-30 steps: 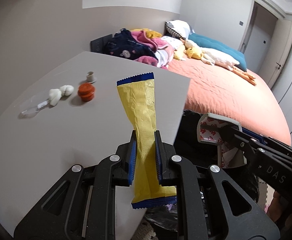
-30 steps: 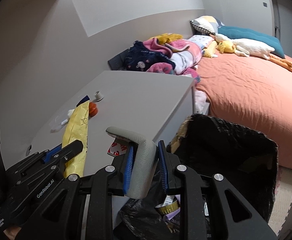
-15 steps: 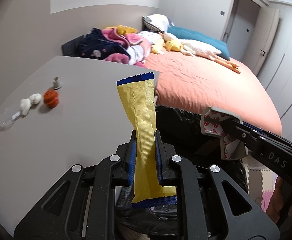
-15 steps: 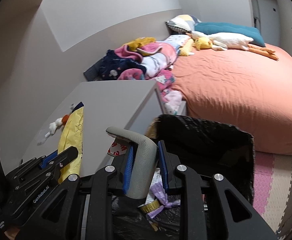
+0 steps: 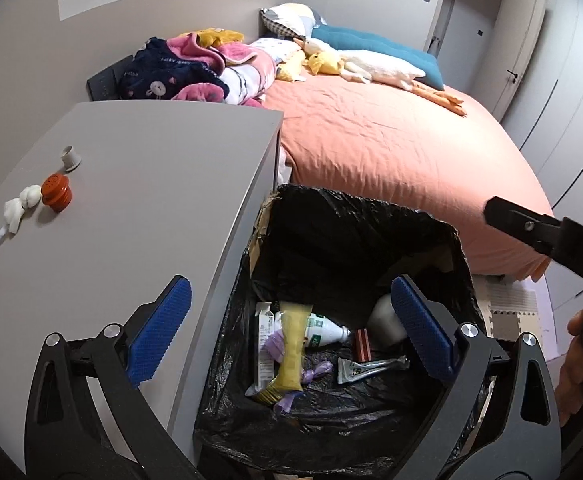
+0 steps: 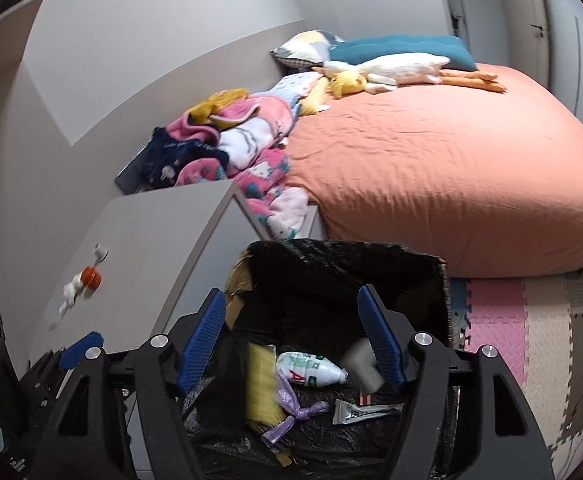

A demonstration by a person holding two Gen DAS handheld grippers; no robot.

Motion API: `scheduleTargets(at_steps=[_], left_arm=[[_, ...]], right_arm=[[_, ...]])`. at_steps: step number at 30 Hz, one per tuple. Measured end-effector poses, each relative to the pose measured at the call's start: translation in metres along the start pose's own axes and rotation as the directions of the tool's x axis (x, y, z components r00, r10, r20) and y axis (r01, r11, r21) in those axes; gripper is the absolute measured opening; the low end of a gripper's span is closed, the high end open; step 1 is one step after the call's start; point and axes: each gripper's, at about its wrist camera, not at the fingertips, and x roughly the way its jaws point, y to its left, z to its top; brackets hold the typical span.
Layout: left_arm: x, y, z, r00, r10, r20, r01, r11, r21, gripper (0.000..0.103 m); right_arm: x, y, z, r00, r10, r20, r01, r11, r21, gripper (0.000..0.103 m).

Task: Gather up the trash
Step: 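Open both tools to drop the wrapper and foam into the bin, then move both tools back over the orange lid and clear cup on the table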

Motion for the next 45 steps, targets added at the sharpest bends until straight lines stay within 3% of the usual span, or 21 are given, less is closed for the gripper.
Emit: scheduleTargets(at_steps=[16, 45], left_arm=[[-0.005, 0.014, -0.003, 0.999, 0.031, 0.017, -0.031, 1.0, -0.001, 0.096], [-0.035, 0.132, -0.013, 0.983, 0.178, 0.045, -0.17, 0.975, -0.143, 0.096]], right_arm=[[0.012, 0.014, -0.001, 1.0, 0.025, -0.012, -0.025, 0.999, -0.029, 0.07], [0.06, 0.14, -0.016, 0.983, 0.162, -0.085, -0.175, 0.967, -0.186, 0.07]])
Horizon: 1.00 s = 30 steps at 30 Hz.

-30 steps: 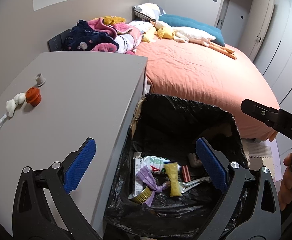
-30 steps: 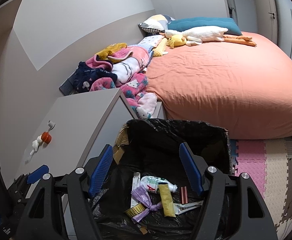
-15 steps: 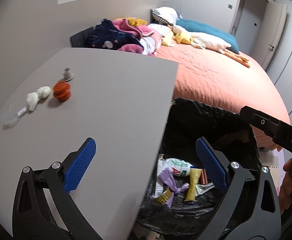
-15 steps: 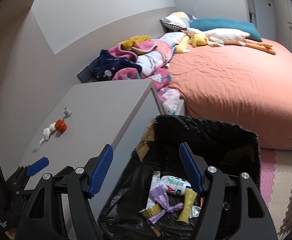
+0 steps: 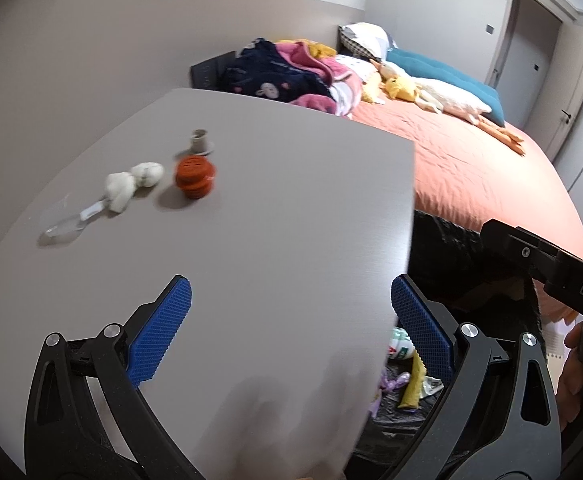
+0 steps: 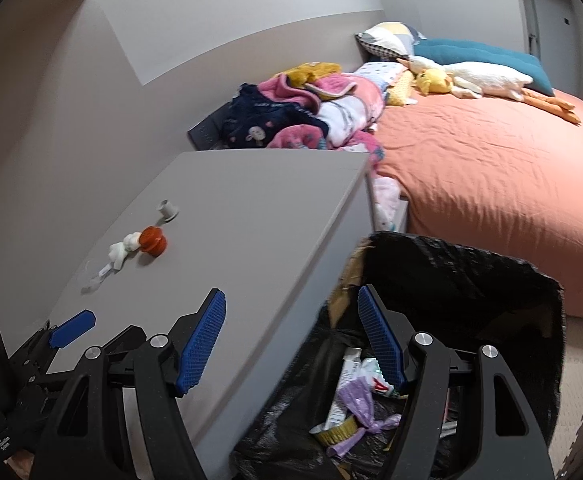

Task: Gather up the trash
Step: 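Move both tools back over the orange lid and clear cup on the table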

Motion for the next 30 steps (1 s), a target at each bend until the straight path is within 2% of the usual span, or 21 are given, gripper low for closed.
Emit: scheduleTargets(at_steps=[16, 30], left_arm=[[-0.002, 0.083, 0.0, 0.994, 0.113, 0.014, -0.111, 0.989, -0.098, 0.096], [0.012, 0.139, 0.005, 0.986, 0.164, -0.003, -0.163, 0.973, -0.164, 0.096]], right_arm=[[0.047, 0.074, 0.007, 0.997, 0.06, -0.052, -0.065, 0.993, -0.102, 0.07], [0.093, 0.125, 0.014, 0.991, 0.083, -0.105, -0.099, 0.983, -0.156, 0.07]])
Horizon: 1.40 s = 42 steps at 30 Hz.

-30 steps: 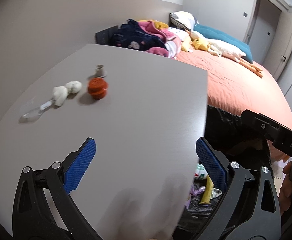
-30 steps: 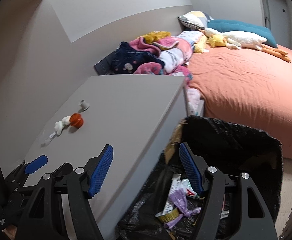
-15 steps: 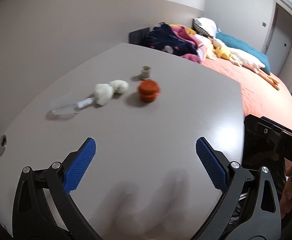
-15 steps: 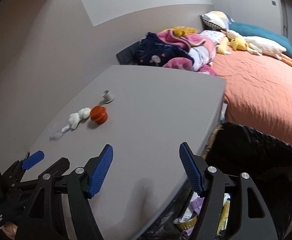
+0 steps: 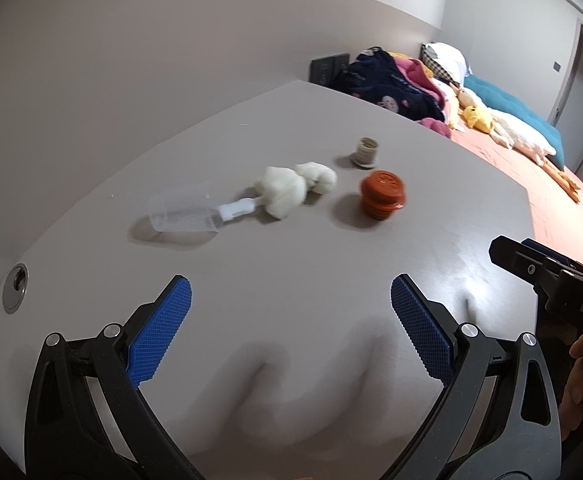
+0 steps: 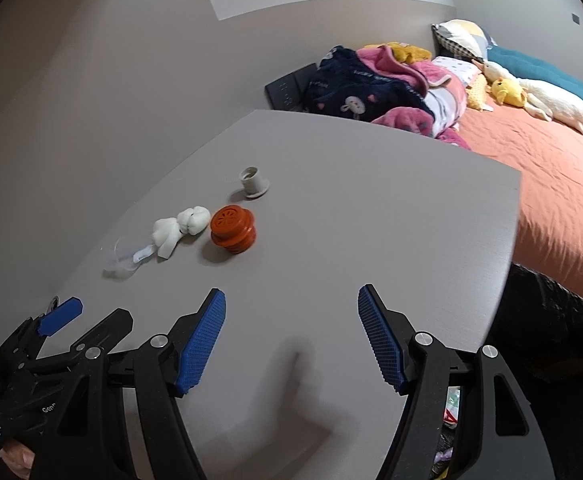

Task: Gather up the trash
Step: 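Move both tools back over the orange lid and clear cup on the table, then grasp the clear measuring cup with the left tool while the right tool grasps the orange lid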

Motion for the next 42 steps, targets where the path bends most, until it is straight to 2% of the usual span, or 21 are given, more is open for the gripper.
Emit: scheduleTargets(at_steps=[20, 33, 35, 37, 42], left_arm=[[0.031, 0.06, 0.02, 0.997, 0.077, 0.002, -0.076, 0.993, -0.09, 0.096], [0.057, 0.075, 0.031, 0.995, 0.103, -0.012, -0.104, 0.988, -0.115, 0.096], [0.061, 0.078, 0.032, 0.994, 0.109, -0.019, -0.11, 0.986, -0.121, 0.096], [0.063, 0.081, 0.031, 0.994, 0.109, -0.023, -0.111, 0.985, -0.13, 0.093], [0.067, 0.086, 0.029, 0.995, 0.096, -0.036, -0.1, 0.984, -0.151, 0.078]], right_arm=[[0.071, 0.04, 0.024, 0.998, 0.023, -0.062, -0.027, 0.998, -0.057, 0.07], [0.108, 0.057, 0.04, 0.996, -0.025, -0.08, 0.016, 0.994, -0.11, 0.069], [0.113, 0.057, 0.043, 0.996, -0.032, -0.084, 0.023, 0.993, -0.112, 0.063], [0.115, 0.058, 0.045, 0.996, -0.026, -0.082, 0.016, 0.992, -0.126, 0.046], [0.115, 0.057, 0.044, 0.997, -0.018, -0.08, 0.008, 0.992, -0.127, 0.046]])
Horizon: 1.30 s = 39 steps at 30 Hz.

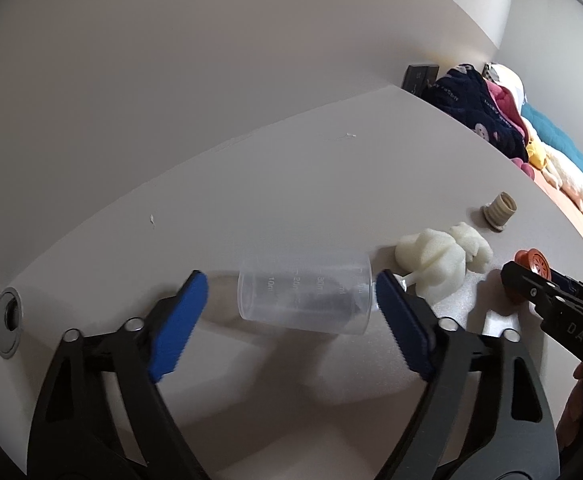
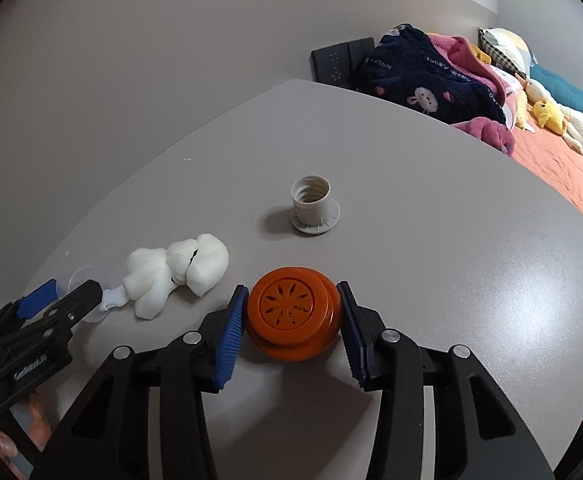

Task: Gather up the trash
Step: 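Grasp the clear measuring cup with the left tool while the right tool grasps the orange lid, then carry the clear cup and orange lid with both tools over the trash bin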

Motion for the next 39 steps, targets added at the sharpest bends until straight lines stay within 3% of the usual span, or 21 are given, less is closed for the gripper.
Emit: scheduleTargets(at_steps=[4, 5, 22, 39], left_arm=[[0.003, 0.002, -0.001, 1.0, -0.011, -0.006, 0.011, 1.0, -0.006, 0.064], [0.002, 0.003, -0.001, 1.0, -0.019, -0.001, 0.019, 1.0, -0.012, 0.055], [-0.031, -0.002, -0.007, 0.999, 0.0, 0.051, 0.0, 1.0, -0.008, 0.055], [-0.084, -0.055, -0.032, 0.995, -0.062, 0.074, 0.057, 0.996, 0.073, 0.055]], right_arm=[[-0.002, -0.002, -0.004, 1.0, 0.006, 0.003, -0.006, 1.0, 0.003, 0.046], [-0.003, -0.002, -0.005, 1.0, 0.008, 0.002, -0.008, 1.0, 0.003, 0.046], [-0.031, -0.004, -0.016, 0.999, 0.048, 0.006, -0.048, 0.999, 0.019, 0.046], [-0.095, -0.024, -0.046, 0.998, 0.051, 0.042, -0.052, 0.998, 0.034, 0.046]])
